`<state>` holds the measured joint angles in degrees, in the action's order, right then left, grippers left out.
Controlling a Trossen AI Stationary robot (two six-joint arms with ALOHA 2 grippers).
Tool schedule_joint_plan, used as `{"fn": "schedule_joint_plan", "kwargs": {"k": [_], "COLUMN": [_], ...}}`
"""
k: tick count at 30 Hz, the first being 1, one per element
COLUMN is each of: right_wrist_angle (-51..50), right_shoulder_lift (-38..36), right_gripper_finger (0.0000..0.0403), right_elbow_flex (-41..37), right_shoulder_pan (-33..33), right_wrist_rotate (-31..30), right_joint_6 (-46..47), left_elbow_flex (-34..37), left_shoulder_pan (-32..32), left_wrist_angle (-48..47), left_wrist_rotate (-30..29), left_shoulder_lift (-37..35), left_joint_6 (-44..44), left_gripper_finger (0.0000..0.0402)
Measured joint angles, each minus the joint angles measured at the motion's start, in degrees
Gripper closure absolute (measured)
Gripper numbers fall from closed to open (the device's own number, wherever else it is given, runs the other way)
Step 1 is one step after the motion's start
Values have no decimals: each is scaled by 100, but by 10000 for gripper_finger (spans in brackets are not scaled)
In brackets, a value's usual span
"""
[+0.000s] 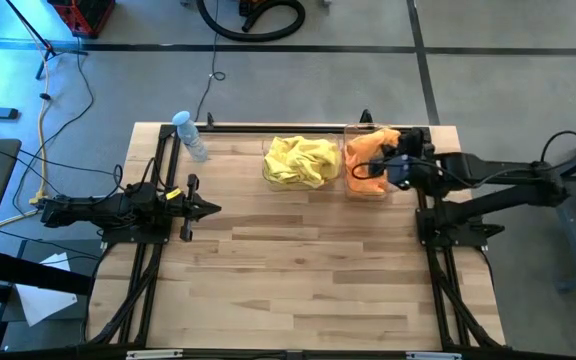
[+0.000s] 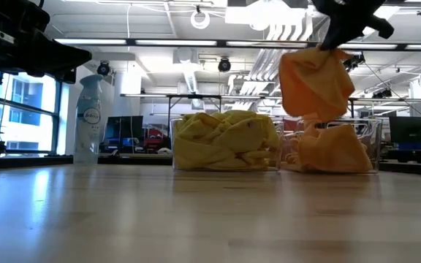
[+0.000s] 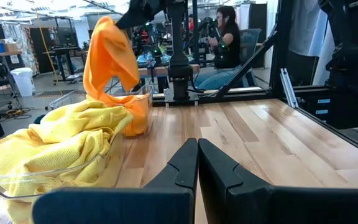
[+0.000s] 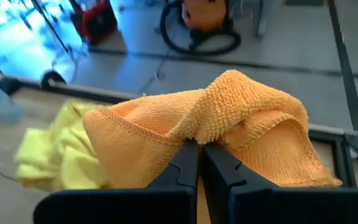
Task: Sort microfiber towel by color & place in baskets
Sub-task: Put the orange microfiber towel into the right transparent bin
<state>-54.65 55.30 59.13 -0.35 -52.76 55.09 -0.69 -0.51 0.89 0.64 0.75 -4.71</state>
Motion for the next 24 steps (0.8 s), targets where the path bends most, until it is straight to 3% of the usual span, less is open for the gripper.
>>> {"fn": "schedule_joint_plan", "kwargs": {"k": [3,9,14,18,21,24], "right_wrist_angle": [-5,-71,-31,557,1076,1168], "right_shoulder_lift": [244,968,1629,2146,2561,2994], "right_gripper_finger": [402,402,402,402,402,402], "right_elbow_flex": [2,2,2,2,4,4], "right_shoulder_pan": [-234,-802,-1541,-1971,-2209,-2469], "right_wrist_rotate": [411,653,871,926,1563,2366], "right_joint_6": [-11,-16,-560,-1419,-1997,-2001], "left_elbow_flex": [0,0,0,0,0,0], "left_shoulder_pan": [0,0,0,0,0,0], "left_wrist_angle": [2,0,0,0,2,2], "left_wrist_rotate": [0,-1,0,0,0,0], "left_shoulder_lift": [-2,0,-2,-1,-2,0], "left_joint_6": [0,0,0,0,0,0], "left_gripper_finger": [402,402,402,401,401,401]}}
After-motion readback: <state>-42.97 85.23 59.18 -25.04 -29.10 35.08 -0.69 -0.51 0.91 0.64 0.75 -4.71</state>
